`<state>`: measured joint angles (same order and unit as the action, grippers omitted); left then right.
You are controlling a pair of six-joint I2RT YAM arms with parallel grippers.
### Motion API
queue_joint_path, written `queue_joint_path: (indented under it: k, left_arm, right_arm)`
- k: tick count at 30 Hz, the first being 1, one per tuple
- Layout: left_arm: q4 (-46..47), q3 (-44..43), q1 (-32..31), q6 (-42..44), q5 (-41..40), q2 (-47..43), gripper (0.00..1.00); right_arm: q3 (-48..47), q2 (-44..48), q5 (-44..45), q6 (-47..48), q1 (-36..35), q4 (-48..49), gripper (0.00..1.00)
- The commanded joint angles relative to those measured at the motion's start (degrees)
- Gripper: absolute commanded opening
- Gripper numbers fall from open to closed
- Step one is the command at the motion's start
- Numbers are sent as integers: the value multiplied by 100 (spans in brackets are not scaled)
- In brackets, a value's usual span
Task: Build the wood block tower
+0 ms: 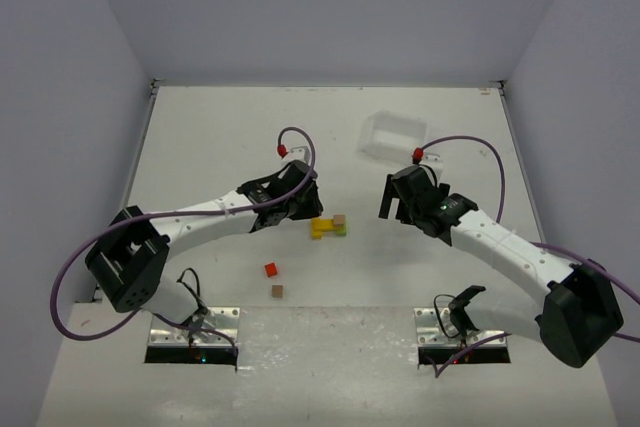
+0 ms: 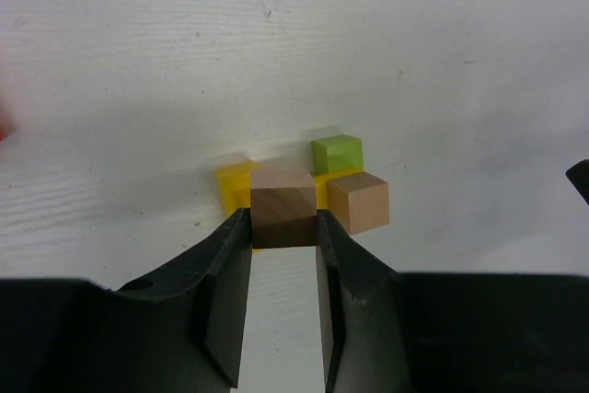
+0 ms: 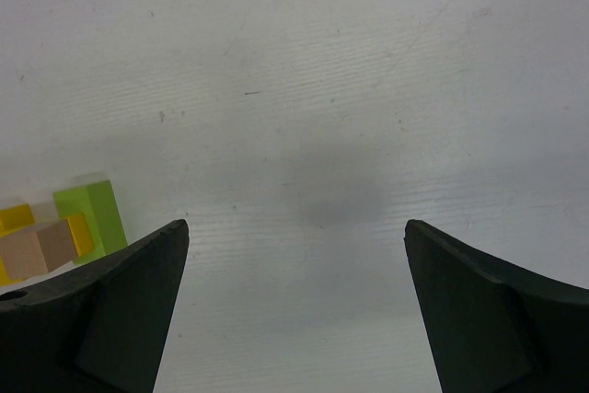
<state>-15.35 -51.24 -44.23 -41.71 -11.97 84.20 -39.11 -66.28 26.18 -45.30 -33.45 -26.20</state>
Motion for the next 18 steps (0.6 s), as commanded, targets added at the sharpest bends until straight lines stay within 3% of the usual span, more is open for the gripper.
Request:
queue_joint_path:
  k: [1,18]
  left_arm:
    - [83,52,-186,-203,-39,-146,1]
    - [-14,-41,-622,-369,-297,81,1]
  right_arm:
    - [-35,-11,1,-55,35,115,99]
    - [-26,-70,-87,-40,41,141,99]
